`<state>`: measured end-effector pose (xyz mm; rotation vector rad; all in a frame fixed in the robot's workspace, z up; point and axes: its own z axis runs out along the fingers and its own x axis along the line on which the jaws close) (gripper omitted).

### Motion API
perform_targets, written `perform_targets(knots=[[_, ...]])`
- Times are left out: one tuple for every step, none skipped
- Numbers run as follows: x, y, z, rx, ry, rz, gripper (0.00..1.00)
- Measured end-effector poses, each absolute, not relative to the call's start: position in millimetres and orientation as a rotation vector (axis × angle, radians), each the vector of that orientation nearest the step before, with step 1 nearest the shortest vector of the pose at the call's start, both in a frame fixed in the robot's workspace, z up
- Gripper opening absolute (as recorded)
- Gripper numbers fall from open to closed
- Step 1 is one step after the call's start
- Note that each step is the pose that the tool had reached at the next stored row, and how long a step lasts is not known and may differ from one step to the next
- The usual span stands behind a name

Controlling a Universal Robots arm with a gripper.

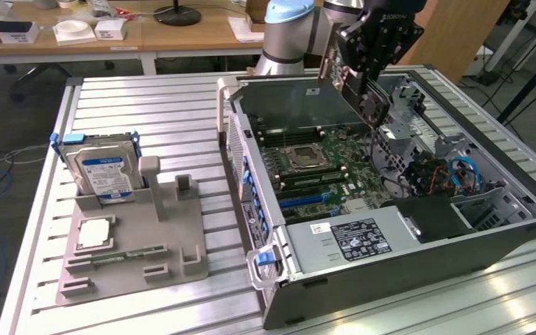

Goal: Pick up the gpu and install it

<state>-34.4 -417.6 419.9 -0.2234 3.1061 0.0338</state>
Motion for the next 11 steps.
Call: perform_targets(knots=[[-34.4, -417.6, 420.0, -0.228, 3.106, 0.034, 0.26], [-34.4, -417.6, 420.0, -0.233, 3.105, 0.034, 0.26], [-34.4, -417.6, 420.0, -0.239, 3.105, 0.034, 0.26], [-34.4, -417.6, 420.0, -0.246, 3.105, 0.034, 0.26], [-34.4, -417.6, 420.0, -0.253, 3.104, 0.034, 0.26], [-34.4, -417.6, 420.0, -0.26, 3.104, 0.034, 0.26], [-34.4, -417.6, 420.0, -0.266, 3.103, 0.034, 0.26], [-34.4, -417.6, 420.1, -0.273, 3.102, 0.034, 0.26], [-34.4, -417.6, 420.1, -0.281, 3.102, 0.034, 0.26], [-34.4, -417.6, 420.1, -0.29, 3.101, 0.034, 0.26], [-34.4, -417.6, 420.1, -0.3, 3.1, 0.035, 0.26]])
